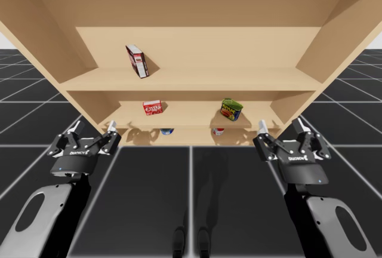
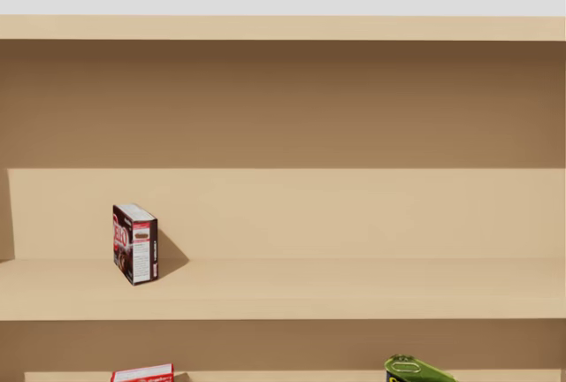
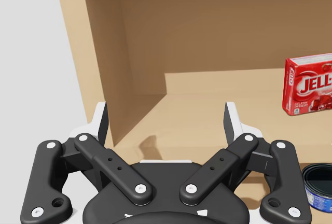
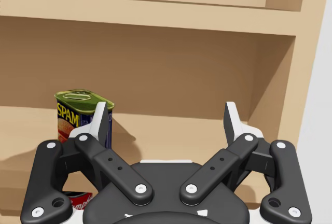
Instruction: Retrieve the spam can from the shelves.
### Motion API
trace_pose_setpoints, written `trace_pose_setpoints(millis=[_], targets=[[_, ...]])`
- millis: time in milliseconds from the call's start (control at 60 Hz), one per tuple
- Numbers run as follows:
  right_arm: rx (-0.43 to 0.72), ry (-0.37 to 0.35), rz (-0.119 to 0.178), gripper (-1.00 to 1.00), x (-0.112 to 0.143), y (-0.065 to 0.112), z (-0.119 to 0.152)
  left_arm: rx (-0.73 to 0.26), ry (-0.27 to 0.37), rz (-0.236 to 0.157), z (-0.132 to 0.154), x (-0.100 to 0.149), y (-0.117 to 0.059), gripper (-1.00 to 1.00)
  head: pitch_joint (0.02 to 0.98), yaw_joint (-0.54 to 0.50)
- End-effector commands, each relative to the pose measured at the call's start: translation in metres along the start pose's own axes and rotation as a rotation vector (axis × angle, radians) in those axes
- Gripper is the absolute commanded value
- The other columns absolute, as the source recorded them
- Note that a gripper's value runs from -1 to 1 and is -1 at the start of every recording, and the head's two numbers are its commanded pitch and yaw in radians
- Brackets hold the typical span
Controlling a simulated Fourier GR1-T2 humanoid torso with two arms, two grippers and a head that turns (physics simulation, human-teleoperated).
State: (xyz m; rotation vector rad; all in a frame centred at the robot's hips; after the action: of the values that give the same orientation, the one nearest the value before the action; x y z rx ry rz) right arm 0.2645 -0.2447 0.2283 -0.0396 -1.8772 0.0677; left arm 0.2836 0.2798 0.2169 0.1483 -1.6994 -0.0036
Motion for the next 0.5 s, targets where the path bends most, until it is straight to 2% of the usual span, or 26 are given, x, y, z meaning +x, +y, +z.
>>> trace_pose_setpoints(millis=[17,67,117,133,200,400,500], targets=[[-0.059,-0.032,0.024,-1.0,0.0011,0.0018,0.0038,-0.005,-0.003,0.002,0.0004,0.0007,-0.001,-1.0,0.122,-0.01],[-0.029,-0.026,0.019,-1.0,0.0008,0.0018,0.0032,-0.005,-0.002,0.0,0.0003,0.0005,-0.0011,-1.0,0.125,-0.01],[0.009,-0.003,-0.011,-1.0,0.0006,0.0013,0.0022,-0.005,-0.001,-0.003,0.0004,0.0002,-0.0014,-1.0,0.13,-0.01],[0.008,0.003,-0.001,-1.0,0.0004,0.0013,0.0018,-0.005,-0.001,-0.004,0.0004,0.0002,-0.0014,-1.0,0.135,-0.01],[0.022,0.014,-0.012,-1.0,0.0007,0.0004,0.0017,-0.004,-0.001,-0.006,0.0004,-0.0001,-0.0014,-1.0,0.162,-0.01],[0.019,0.01,0.008,-1.0,-0.0002,0.0011,0.0013,-0.003,-0.002,-0.006,0.0006,-0.0001,-0.0011,-1.0,0.268,-0.04],[0.023,0.011,0.02,-1.0,-0.0011,0.0009,0.0009,-0.006,-0.004,-0.009,0.0004,-0.0003,-0.0016,-1.0,0.34,-0.08]])
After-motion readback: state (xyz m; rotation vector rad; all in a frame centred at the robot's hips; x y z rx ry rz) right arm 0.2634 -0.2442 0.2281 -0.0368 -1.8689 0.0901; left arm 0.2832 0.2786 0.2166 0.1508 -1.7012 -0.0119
